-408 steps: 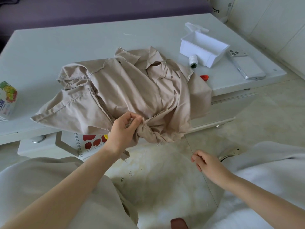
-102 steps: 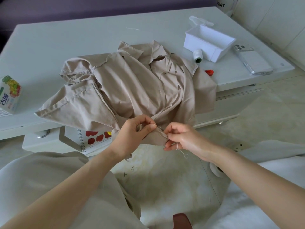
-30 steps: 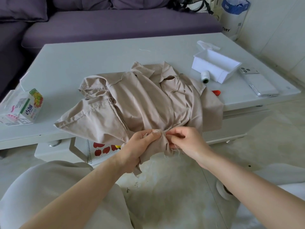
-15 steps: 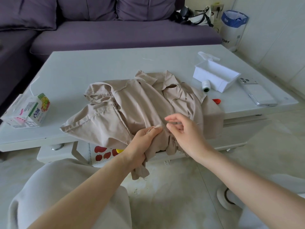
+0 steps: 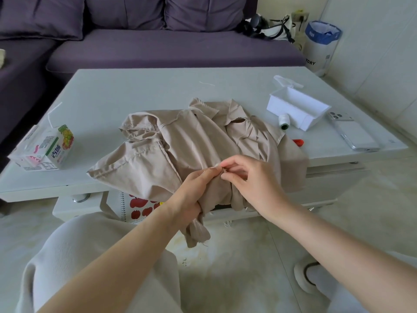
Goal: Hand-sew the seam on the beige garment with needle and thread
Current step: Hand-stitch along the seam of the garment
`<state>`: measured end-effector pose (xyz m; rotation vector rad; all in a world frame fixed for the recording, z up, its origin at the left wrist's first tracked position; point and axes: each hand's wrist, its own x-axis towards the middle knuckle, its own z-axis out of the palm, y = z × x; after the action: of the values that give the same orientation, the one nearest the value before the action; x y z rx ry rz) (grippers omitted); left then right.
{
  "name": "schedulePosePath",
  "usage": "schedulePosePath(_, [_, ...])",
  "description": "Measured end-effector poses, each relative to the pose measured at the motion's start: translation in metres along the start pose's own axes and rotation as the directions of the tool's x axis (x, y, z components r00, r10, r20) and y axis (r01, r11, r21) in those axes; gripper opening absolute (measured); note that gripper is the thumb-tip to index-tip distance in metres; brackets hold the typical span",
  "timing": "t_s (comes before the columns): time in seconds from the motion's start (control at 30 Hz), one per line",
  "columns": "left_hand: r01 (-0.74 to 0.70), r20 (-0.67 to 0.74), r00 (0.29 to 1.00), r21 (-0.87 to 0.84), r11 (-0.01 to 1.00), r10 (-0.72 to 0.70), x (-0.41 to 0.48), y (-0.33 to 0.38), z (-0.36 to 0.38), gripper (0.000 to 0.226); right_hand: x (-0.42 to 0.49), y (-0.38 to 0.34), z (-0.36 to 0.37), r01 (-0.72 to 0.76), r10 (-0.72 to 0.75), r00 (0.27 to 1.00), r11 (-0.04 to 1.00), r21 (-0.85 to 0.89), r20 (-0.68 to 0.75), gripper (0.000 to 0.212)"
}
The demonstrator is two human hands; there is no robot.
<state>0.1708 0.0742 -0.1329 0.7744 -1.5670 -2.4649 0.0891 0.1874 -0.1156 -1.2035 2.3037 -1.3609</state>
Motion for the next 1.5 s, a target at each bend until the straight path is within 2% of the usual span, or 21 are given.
schedulePosePath(0.1, [0.015, 0.023, 1.0, 0.019, 1.0, -0.016, -0.001, 0.0, -0.003, 0.025, 0.002, 0.001, 0.001, 0.072, -0.073, 0.997, 0.996, -0.048, -0.021, 0.007])
schedulePosePath(0.17, [0.028, 0.037, 0.999, 0.034, 0.999, -0.029, -0.002, 0.0, -0.004, 0.025, 0.005, 0.0, 0.002, 0.07, -0.071, 0.996, 0.997, -0.019, -0.062, 0.003])
schedulePosePath(0.27, [0.03, 0.007, 1.0, 0.057, 0.998, -0.031, -0.003, -0.002, -0.006, 0.03, 0.009, -0.005, 0.005, 0.001, 0.007, 0.997, 0.996, 0.093, -0.078, 0.009])
schedulePosePath(0.37, [0.031, -0.082, 0.996, 0.153, 0.988, -0.018, -0.002, -0.005, -0.012, 0.031, 0.007, -0.015, 0.006, 0.014, 0.003, 0.997, 0.978, 0.206, -0.083, 0.014])
schedulePosePath(0.47, [0.008, -0.117, 0.993, 0.19, 0.982, 0.014, -0.001, -0.008, -0.015, 0.023, -0.001, -0.023, 0.002, -0.061, 0.068, 0.998, 0.903, 0.425, -0.002, 0.016])
schedulePosePath(0.53, [-0.006, -0.138, 0.99, 0.193, 0.981, 0.033, -0.001, -0.009, -0.015, 0.018, -0.011, -0.018, 0.0, -0.131, 0.131, 0.991, 0.867, 0.48, 0.034, 0.017])
schedulePosePath(0.77, [-0.054, -0.186, 0.978, 0.19, 0.98, 0.09, 0.002, -0.01, -0.011, 0.019, -0.062, 0.04, -0.014, -0.357, 0.364, 0.93, 0.862, 0.361, 0.051, 0.018])
schedulePosePath(0.9, [-0.06, -0.179, 0.979, 0.204, 0.977, 0.097, 0.004, -0.009, -0.011, 0.02, -0.084, 0.077, -0.021, -0.424, 0.424, 0.905, 0.888, 0.178, 0.044, 0.02])
schedulePosePath(1.07, [-0.067, -0.161, 0.981, 0.236, 0.969, 0.107, 0.004, -0.013, -0.009, 0.018, -0.099, 0.095, -0.023, -0.502, 0.498, 0.865, 0.862, 0.072, 0.064, 0.022])
schedulePosePath(1.2, [-0.063, -0.118, 0.988, 0.282, 0.957, 0.1, 0.002, -0.015, -0.005, 0.018, -0.104, 0.091, -0.023, -0.469, 0.469, 0.878, 0.883, -0.025, 0.097, 0.02])
schedulePosePath(1.33, [-0.047, -0.045, 0.997, 0.3, 0.953, 0.064, 0.001, -0.015, -0.003, 0.02, -0.089, 0.077, -0.022, -0.346, 0.349, 0.937, 0.932, -0.104, 0.01, 0.015])
schedulePosePath(1.43, [-0.051, -0.014, 0.998, 0.292, 0.955, 0.058, -0.001, -0.014, -0.001, 0.018, -0.064, 0.056, -0.017, -0.315, 0.312, 0.947, 0.949, -0.028, -0.078, 0.017])
schedulePosePath(1.5, [-0.04, -0.002, 0.999, 0.276, 0.96, 0.042, -0.002, -0.014, -0.001, 0.018, -0.046, 0.041, -0.013, -0.318, 0.321, 0.944, 0.947, 0.047, -0.076, 0.022])
